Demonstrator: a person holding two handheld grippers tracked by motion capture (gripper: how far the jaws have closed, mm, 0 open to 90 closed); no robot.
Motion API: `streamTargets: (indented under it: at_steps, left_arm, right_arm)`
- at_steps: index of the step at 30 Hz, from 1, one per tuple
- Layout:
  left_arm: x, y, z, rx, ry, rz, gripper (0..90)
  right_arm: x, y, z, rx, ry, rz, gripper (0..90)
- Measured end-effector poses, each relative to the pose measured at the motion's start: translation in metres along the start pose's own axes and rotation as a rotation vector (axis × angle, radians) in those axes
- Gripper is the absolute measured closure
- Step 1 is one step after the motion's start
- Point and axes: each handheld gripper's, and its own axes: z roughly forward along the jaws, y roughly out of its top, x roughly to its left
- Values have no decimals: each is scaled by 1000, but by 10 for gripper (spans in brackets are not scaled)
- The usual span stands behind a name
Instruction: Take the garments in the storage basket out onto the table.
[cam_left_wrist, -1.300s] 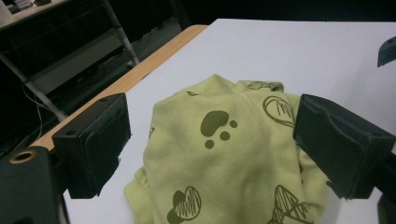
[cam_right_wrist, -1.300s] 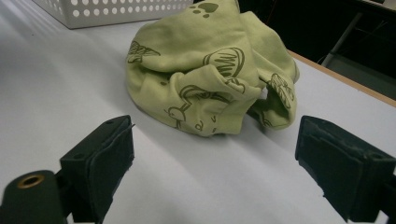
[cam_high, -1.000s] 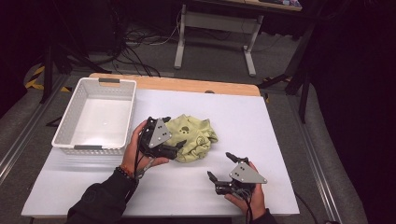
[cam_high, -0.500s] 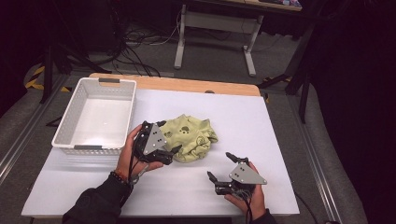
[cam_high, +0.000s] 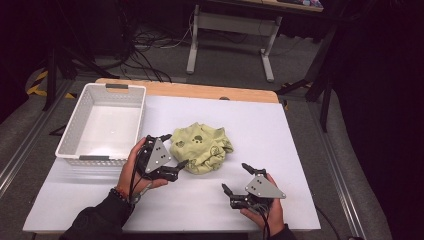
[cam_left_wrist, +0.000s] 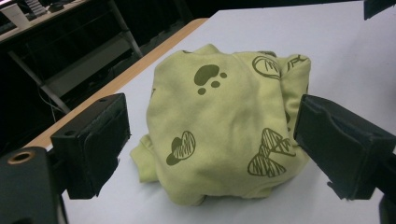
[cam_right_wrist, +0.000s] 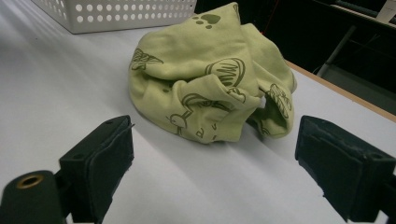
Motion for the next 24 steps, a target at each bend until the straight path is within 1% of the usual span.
streamTargets:
  at_steps: [3,6,14,18,22,24]
  left_arm:
    - [-1,-1,-2,-3,-2,-2,115]
    - [-1,-2,-5,1,6,11,113]
    - [0,-4,-16,-6,22,19,106]
    - [0,-5,-20,-10,27,18,106]
    - [2,-6,-25,-25,26,2,104]
    - [2,-7,-28,-26,30,1,104]
  right_arm:
    - [0,0,0,1,1,-1,123]
    - [0,0,0,-1,1,-3,123]
    - [2,0,2,6,0,-6,124]
    - [2,1,2,5,-1,-6,124]
    - [3,1,2,6,0,-10,124]
    - [3,1,2,5,0,-10,124]
